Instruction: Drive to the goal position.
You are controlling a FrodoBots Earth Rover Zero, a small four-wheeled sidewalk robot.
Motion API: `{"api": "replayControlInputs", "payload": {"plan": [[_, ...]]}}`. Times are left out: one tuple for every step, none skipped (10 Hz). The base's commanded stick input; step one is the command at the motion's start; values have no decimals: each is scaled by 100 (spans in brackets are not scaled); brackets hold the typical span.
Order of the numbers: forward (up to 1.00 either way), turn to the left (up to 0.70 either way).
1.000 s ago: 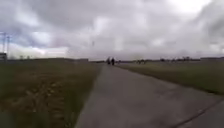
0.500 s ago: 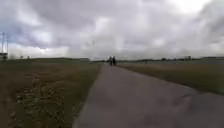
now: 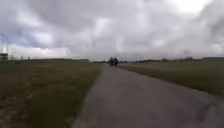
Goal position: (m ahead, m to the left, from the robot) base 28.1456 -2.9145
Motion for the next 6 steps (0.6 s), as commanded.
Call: {"api": "replayControlInputs", "payload": {"plan": [[100, 2], [100, 2], [100, 2], [100, 2], [100, 2], [100, 2]]}}
